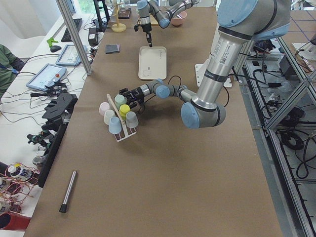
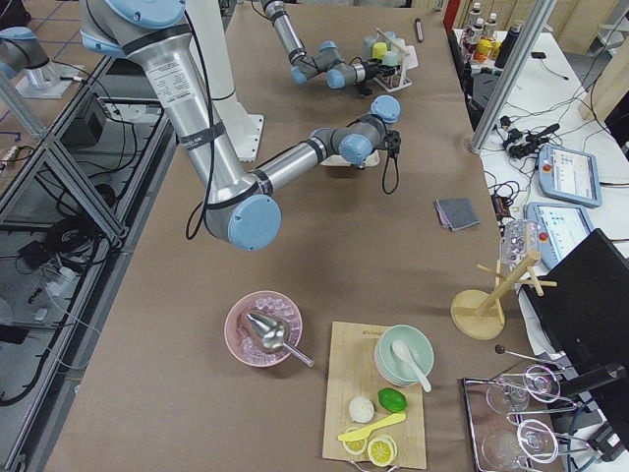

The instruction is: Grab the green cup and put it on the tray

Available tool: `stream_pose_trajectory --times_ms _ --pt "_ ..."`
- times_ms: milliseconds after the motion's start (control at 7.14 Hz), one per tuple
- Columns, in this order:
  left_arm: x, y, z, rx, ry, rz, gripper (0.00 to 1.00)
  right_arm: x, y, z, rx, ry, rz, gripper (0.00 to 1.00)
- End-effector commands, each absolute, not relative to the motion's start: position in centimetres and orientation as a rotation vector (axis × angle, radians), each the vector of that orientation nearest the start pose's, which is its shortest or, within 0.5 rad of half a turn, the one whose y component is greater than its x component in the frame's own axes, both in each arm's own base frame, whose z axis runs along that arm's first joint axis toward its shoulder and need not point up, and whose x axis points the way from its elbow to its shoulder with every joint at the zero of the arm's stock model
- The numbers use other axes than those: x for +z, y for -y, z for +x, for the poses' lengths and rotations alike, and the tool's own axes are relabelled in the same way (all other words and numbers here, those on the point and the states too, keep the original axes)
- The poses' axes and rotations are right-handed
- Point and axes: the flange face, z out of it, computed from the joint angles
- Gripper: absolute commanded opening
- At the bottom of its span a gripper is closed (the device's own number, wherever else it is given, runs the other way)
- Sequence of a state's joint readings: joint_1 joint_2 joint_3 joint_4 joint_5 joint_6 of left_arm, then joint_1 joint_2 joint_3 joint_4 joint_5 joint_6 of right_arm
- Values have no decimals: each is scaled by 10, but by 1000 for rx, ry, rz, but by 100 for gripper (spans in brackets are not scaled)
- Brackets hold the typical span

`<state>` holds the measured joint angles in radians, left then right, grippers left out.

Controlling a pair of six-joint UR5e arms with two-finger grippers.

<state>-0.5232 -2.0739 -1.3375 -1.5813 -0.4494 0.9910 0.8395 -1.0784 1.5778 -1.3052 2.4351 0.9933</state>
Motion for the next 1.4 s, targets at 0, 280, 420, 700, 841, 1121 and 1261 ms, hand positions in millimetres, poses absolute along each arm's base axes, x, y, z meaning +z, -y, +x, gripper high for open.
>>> stream_pose_trajectory --times_ms 0,280,420,700,841,1121,1261 --pt "447 539 487 1635 1265 316 89 314 517 -424 -89 1078 -147 0" --pt "449 539 488 1637 1265 313 89 311 505 -441 -101 1069 -148 0" --pt "449 539 488 1637 1265 313 73 311 501 -448 -97 1059 -139 0" --pt "448 538 487 1638 1266 313 55 295 493 -474 -76 1048 -131 0" --pt "447 539 485 1638 1266 311 54 292 491 -480 -84 1048 -130 0" --pt "439 537 481 1653 1273 311 54 290 481 -488 -74 1071 -129 0" --pt "435 535 478 1661 1277 313 54 294 478 -490 -71 1072 -133 0"
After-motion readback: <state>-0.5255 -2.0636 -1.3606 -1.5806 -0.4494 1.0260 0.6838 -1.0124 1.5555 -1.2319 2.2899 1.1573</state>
